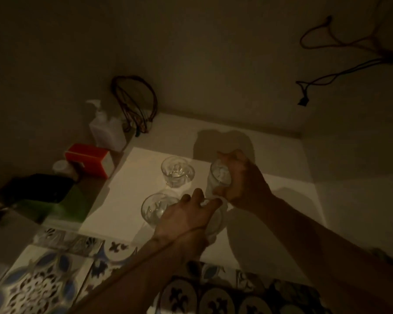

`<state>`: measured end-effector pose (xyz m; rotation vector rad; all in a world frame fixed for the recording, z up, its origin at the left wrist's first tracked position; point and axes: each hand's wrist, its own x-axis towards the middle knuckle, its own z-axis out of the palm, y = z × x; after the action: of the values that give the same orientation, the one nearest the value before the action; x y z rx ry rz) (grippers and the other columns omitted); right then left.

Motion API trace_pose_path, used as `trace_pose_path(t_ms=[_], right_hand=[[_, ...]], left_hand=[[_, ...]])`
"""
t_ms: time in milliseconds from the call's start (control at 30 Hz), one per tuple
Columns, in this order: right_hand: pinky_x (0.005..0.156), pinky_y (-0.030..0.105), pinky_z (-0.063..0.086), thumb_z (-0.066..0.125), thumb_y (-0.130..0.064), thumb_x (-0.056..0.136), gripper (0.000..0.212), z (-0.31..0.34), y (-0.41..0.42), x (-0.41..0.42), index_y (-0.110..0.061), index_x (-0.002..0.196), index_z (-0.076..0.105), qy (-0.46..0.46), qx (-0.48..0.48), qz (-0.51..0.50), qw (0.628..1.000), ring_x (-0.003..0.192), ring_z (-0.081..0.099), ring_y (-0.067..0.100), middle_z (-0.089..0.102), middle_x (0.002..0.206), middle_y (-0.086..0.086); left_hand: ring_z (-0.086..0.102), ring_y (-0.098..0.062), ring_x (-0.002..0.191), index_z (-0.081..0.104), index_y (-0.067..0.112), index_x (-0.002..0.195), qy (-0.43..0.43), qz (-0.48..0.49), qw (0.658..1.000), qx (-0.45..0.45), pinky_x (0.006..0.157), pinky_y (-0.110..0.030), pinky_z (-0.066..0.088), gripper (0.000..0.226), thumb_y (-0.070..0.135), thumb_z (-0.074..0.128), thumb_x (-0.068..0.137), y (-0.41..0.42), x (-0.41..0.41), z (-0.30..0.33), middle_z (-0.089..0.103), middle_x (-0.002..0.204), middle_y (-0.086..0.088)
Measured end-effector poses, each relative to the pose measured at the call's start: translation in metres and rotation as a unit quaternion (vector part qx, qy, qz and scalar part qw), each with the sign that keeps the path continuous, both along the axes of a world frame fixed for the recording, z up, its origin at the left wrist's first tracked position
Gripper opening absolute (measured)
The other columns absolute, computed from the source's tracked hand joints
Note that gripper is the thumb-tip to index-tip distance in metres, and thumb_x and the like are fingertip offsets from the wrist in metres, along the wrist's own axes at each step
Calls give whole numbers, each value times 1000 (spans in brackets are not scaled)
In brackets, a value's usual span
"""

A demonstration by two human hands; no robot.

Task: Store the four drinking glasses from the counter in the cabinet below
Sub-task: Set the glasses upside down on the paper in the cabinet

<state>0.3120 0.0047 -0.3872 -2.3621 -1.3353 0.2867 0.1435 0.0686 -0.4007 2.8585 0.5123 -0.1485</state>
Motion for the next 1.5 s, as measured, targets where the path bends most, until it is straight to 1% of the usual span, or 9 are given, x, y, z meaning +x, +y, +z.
trace_pose_path(t_ms=[167, 367, 500, 633, 933, 1167, 1333, 1400, 1500], right_hand=[[106, 29, 42, 93, -34, 66, 101, -16, 23, 23, -23, 152, 40, -3, -12, 6, 1000, 129, 47, 22, 42, 141, 2], [102, 29, 43, 93, -39, 64, 99, -36, 39, 40, -22, 149, 44, -25, -41, 15, 999, 128, 50, 24, 47, 140, 6], [95, 22, 36, 94, -36, 62, 97, -47, 44, 45, -22, 146, 48, -30, -28, 15, 999, 127, 51, 25, 50, 139, 8], [95, 26, 42, 96, -36, 60, 98, -50, 53, 46, -21, 145, 50, -18, -18, 3, 1000, 126, 53, 26, 50, 139, 8], [99, 31, 49, 96, -35, 58, 97, -53, 67, 37, -23, 143, 52, -26, -6, 4, 1000, 125, 55, 25, 51, 139, 7], [104, 34, 46, 90, -23, 66, 90, -59, 58, 36, -25, 145, 47, -8, 3, 7, 1000, 128, 52, 24, 50, 140, 7], [108, 32, 40, 83, -55, 70, 96, -52, 53, 36, -28, 150, 38, 30, -9, -2, 1000, 135, 45, 21, 46, 148, 4], [108, 31, 38, 71, -65, 78, 88, -48, 48, 35, -29, 151, 37, 27, -12, -8, 1000, 137, 44, 21, 45, 150, 4], [110, 32, 34, 52, -64, 92, 72, -38, 33, 31, -26, 152, 37, 20, -9, -36, 999, 139, 42, 22, 45, 151, 5]], left_hand=[[45, -29, 121, 18, 40, 151, 15, -31, 999, 14, 85, -39, 49, 89, 31, 74, 83, 11, 26, -18, 32, 143, -5], [49, -30, 117, 19, 40, 151, 9, -68, 997, 20, 84, -40, 50, 97, 40, 79, 76, 18, 42, -26, 33, 142, -7], [46, -30, 121, 19, 42, 150, -3, -70, 997, 16, 85, -38, 47, 95, 42, 78, 76, 20, 42, -29, 28, 146, -5], [44, -28, 123, 16, 45, 150, -4, -78, 997, 16, 88, -37, 49, 95, 41, 77, 78, 20, 40, -29, 21, 152, -3], [42, -28, 128, 15, 47, 151, 1, -92, 996, 15, 87, -38, 47, 93, 31, 74, 82, 24, 37, -27, 24, 151, -5], [39, -27, 126, 10, 50, 149, -8, -95, 995, 14, 84, -35, 46, 98, 31, 76, 79, 23, 33, -28, 9, 157, -3], [38, -30, 128, 3, 43, 154, -5, -116, 993, 16, 88, -41, 50, 101, 36, 73, 83, 29, 32, -32, 18, 154, -7], [38, -28, 127, -2, 44, 153, -16, -112, 994, 11, 89, -41, 50, 105, 39, 74, 82, 29, 30, -35, 21, 153, -4], [36, -29, 132, -12, 46, 151, -8, -107, 994, 11, 91, -41, 50, 110, 48, 73, 81, 27, 24, -32, 14, 159, -6]])
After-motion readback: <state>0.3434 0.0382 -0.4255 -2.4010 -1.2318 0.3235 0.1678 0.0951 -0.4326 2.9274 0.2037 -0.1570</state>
